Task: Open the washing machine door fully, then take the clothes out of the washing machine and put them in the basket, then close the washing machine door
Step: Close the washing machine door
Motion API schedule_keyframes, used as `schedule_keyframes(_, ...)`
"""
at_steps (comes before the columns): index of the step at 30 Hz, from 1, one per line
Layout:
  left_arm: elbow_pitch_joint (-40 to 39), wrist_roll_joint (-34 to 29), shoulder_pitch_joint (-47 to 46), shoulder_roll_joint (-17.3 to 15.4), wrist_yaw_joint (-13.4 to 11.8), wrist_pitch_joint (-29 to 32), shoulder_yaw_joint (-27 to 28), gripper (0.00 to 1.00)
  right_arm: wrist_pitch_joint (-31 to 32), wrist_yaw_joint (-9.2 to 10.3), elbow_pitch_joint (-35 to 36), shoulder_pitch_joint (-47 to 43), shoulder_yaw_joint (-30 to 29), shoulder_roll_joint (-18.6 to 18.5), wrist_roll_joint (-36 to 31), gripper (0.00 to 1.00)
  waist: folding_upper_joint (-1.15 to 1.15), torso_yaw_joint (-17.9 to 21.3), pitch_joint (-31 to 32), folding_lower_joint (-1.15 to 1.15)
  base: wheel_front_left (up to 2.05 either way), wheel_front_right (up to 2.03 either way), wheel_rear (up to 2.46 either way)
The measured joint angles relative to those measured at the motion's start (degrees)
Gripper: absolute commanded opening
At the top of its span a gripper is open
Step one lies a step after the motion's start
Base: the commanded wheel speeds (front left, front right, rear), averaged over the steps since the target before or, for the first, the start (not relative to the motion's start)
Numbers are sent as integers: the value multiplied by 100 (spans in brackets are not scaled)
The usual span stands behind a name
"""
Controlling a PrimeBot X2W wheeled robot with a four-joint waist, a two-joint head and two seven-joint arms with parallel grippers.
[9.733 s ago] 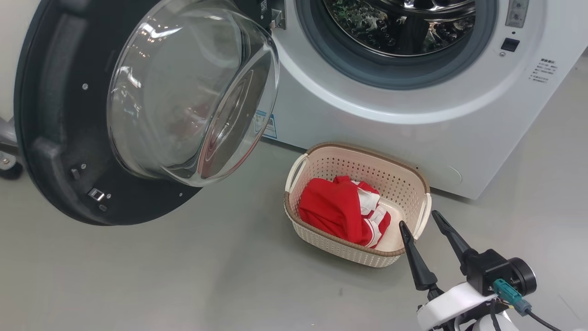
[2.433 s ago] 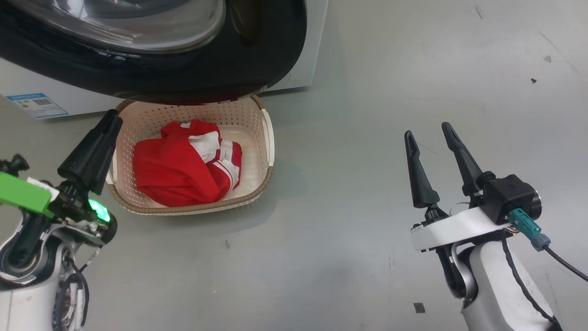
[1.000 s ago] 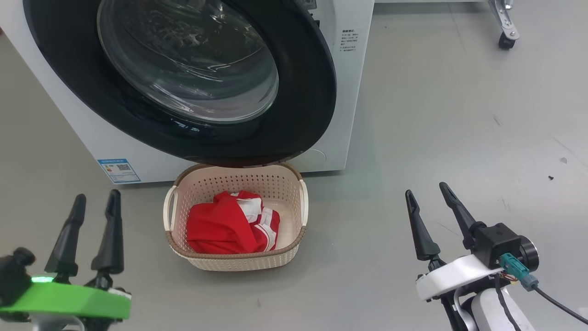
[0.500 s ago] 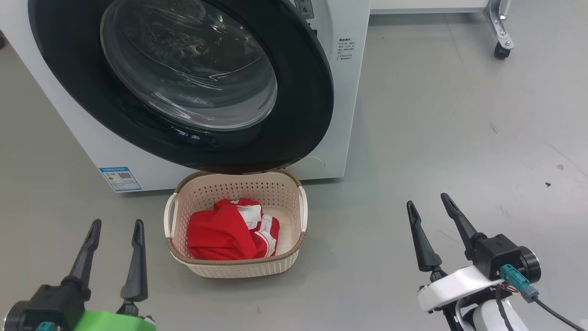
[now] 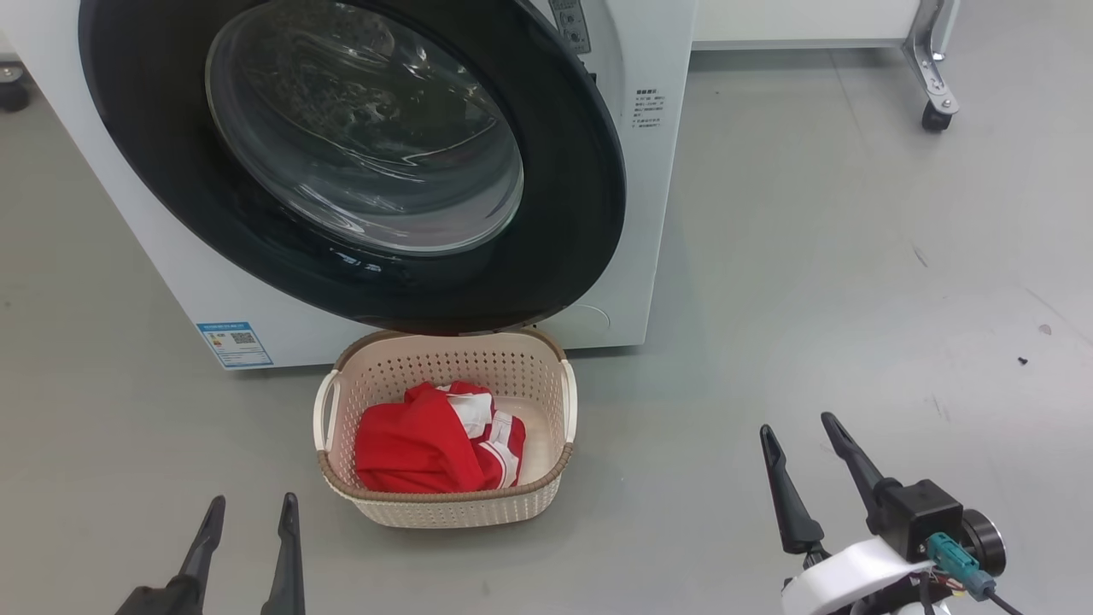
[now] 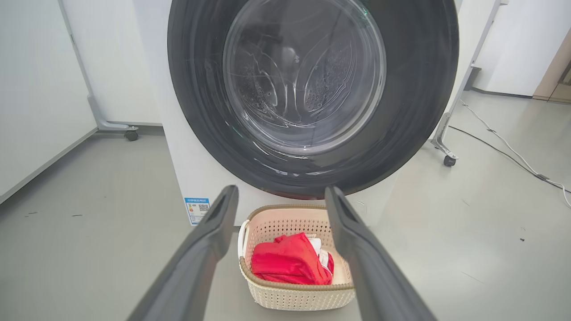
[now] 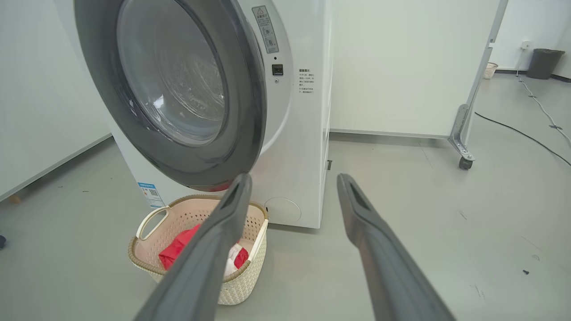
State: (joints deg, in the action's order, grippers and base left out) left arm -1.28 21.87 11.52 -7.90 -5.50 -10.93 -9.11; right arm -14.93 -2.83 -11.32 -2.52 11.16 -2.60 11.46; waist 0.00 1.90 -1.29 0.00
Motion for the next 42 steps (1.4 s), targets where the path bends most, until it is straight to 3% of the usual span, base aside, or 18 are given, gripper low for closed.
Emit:
schedule_keyframes(32,232,-291,27,179,-74,-135,98,100,0,53,-76,-146,0,8,2,100,0,-40,82,0,0,0,0)
schedule_keyframes(35,236,-294,27,180,-75,-151,98,100,0,53,-74,-145,-1,8,2,13,0,-38,90,0,0,0,0)
schedule_keyframes(36,236,-313,27,180,-75,-151,98,100,0,53,-73,-144,-2,9,2,0,0,-37,93,0,0,0,0)
schedule_keyframes(42,247,-332,26,200,-75,-175,99,100,0,44,-75,-144,-1,9,2,0,0,-39,106,0,0,0,0)
